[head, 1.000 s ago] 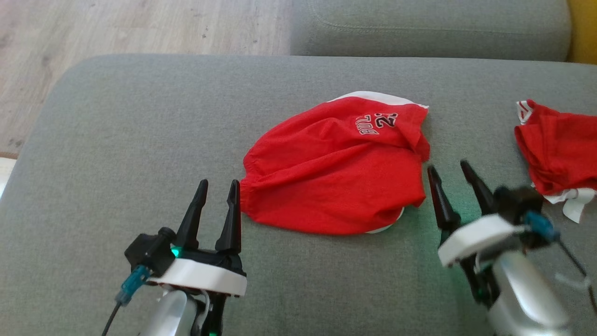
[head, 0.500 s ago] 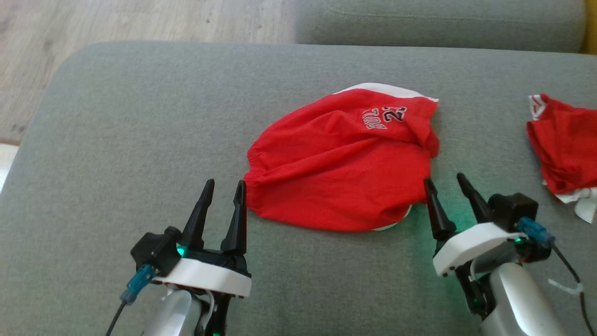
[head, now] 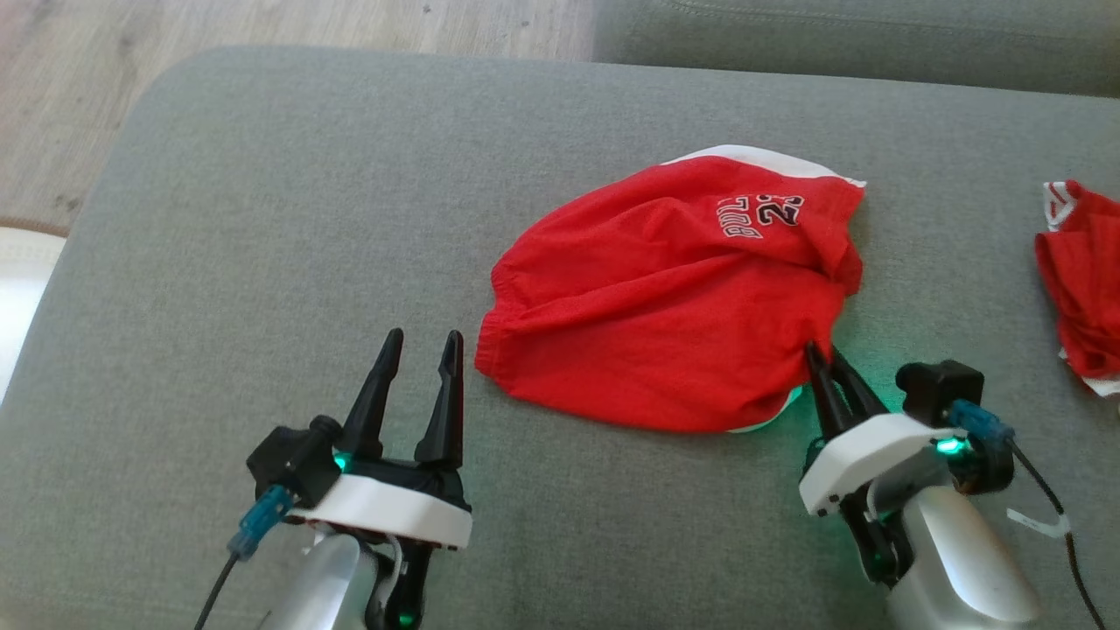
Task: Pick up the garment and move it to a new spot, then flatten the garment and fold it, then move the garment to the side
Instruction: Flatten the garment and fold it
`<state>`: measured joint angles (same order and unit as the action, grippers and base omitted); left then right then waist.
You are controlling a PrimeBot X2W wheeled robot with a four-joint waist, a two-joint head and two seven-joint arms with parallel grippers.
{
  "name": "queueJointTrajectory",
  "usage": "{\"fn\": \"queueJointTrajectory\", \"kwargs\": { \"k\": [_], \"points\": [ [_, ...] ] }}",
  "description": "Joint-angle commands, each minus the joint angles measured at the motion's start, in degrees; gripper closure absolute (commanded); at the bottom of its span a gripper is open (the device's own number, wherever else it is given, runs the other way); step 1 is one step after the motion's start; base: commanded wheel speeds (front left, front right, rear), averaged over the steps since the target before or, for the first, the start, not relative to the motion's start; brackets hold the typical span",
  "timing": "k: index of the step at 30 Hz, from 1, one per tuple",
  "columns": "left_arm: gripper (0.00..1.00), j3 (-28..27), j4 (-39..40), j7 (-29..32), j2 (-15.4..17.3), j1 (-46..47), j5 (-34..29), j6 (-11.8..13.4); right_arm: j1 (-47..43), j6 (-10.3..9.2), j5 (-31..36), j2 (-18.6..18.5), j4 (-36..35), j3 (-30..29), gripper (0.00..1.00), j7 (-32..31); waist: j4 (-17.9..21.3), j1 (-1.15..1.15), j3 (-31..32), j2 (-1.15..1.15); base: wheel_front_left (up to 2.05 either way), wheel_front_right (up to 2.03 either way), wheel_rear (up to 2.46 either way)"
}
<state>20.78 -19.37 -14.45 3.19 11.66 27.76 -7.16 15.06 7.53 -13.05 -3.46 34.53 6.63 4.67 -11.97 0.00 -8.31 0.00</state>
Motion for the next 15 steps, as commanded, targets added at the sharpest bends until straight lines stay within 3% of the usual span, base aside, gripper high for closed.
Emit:
{"fn": "queueJointTrajectory", "kwargs": {
  "k": [1,7,15],
  "points": [
    [0.00,-1.82,1.49,-0.55,0.60,1.94,0.21,-0.33,2.12,-0.04,0.30,0.55,-1.31,1.68,1.00,1.29,0.43,0.00,0.36,0.00,0.00,0.00,0.00],
    [0.00,-2.55,1.52,-0.55,0.61,1.21,-0.03,-0.33,1.20,-0.04,2.32,0.57,-3.62,0.17,1.00,2.78,2.69,0.00,2.24,0.00,0.00,0.00,0.00],
    [0.00,-3.44,1.90,-0.55,0.48,-0.33,-0.26,-0.33,-4.10,-0.04,8.13,-2.54,-14.81,-0.69,1.00,-1.65,6.40,0.00,4.98,0.00,0.00,0.00,0.00]
  ]
}}
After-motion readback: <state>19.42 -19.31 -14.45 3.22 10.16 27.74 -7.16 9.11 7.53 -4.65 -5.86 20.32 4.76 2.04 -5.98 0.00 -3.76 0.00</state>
